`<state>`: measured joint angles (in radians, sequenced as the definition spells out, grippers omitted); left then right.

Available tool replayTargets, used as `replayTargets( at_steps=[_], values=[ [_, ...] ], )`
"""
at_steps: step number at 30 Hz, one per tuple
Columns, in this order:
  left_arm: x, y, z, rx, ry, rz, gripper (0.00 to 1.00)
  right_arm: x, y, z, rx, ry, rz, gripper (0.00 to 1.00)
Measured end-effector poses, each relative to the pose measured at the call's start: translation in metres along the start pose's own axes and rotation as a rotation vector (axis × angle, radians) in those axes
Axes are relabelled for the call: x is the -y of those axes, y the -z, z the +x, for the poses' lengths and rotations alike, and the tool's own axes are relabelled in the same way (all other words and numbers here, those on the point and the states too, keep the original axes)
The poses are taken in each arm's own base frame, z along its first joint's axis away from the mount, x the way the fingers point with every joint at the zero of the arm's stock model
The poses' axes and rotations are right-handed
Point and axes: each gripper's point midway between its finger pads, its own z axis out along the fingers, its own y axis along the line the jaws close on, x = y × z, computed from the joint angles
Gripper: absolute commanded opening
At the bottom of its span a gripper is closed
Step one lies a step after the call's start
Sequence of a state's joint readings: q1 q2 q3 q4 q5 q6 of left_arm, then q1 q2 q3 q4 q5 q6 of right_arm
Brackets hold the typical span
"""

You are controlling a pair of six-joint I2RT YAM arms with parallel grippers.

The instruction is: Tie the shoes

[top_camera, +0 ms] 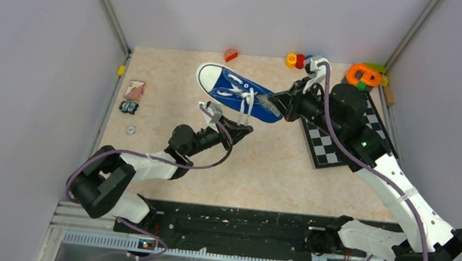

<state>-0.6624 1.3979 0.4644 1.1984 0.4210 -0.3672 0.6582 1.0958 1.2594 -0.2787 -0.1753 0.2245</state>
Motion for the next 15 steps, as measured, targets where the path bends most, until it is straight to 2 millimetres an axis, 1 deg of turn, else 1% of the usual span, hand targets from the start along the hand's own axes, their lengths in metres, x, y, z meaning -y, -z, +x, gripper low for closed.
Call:
replayTargets(
  at_steps=[2,5,7,8,10,13,15],
  values=[
    [0.000,-0.002,-0.001,-0.002,0.004,0.002,0.00,0.003,0.004,-0.003,0.013,-0.012,0.029,0.00],
    [0.000,-0.001,0.001,-0.024,0.037,-0.013,0.00,0.019,0.009,-0.004,0.026,-0.042,0.127,0.00],
    [0.000,0.004,0.004,-0.065,0.085,-0.048,0.00,0.035,0.011,0.002,0.031,-0.070,0.220,0.00],
    [-0.001,0.006,0.004,-0.093,0.111,-0.069,0.00,0.045,0.011,0.011,0.024,-0.089,0.271,0.00],
    [0.000,0.008,0.001,-0.131,0.148,-0.099,0.00,0.063,0.009,0.036,-0.012,-0.129,0.357,0.00],
    [0.002,0.008,-0.003,-0.199,0.195,-0.135,0.00,0.083,0.003,0.084,-0.090,-0.196,0.447,0.00],
    [0.003,0.008,-0.003,-0.259,0.240,-0.163,0.00,0.093,-0.003,0.130,-0.158,-0.272,0.497,0.00]
  ],
)
